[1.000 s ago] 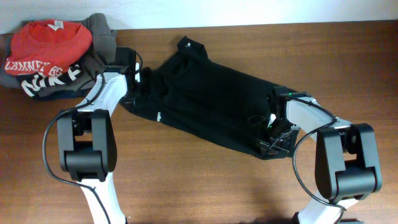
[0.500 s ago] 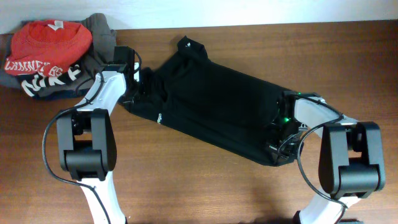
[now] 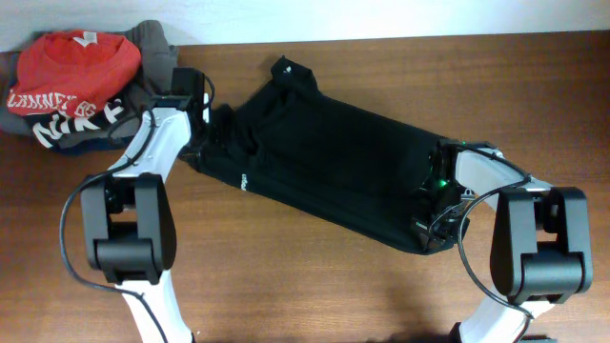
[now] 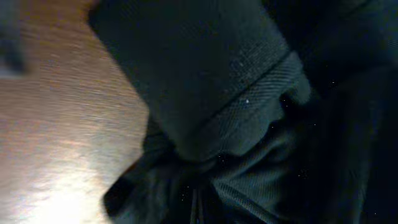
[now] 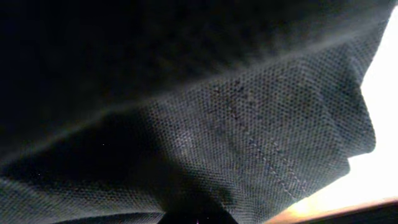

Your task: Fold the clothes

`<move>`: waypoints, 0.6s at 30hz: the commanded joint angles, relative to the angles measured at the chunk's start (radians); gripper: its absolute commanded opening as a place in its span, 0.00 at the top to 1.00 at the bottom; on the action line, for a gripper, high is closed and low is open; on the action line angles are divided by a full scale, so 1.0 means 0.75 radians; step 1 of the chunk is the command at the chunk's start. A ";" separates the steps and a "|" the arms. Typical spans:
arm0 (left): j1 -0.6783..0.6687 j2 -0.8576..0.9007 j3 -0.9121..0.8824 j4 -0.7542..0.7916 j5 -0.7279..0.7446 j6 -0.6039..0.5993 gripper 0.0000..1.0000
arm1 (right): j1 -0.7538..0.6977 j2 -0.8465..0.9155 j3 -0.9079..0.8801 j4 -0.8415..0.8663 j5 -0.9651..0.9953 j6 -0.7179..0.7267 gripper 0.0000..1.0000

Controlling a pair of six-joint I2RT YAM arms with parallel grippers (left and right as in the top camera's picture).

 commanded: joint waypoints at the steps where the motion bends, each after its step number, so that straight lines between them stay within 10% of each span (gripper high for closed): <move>1: 0.032 -0.144 0.001 0.009 -0.139 0.016 0.99 | -0.029 -0.012 0.027 -0.027 0.186 0.043 0.96; 6: 0.032 -0.221 0.001 0.010 -0.138 0.016 0.66 | -0.029 -0.073 0.117 -0.081 0.187 0.037 0.93; 13: 0.030 -0.260 0.002 0.010 -0.137 0.016 0.40 | -0.029 -0.080 0.227 -0.130 0.191 -0.018 0.08; 18: 0.030 -0.260 0.002 0.031 -0.064 0.017 0.30 | -0.030 -0.080 0.229 -0.118 0.197 -0.019 0.01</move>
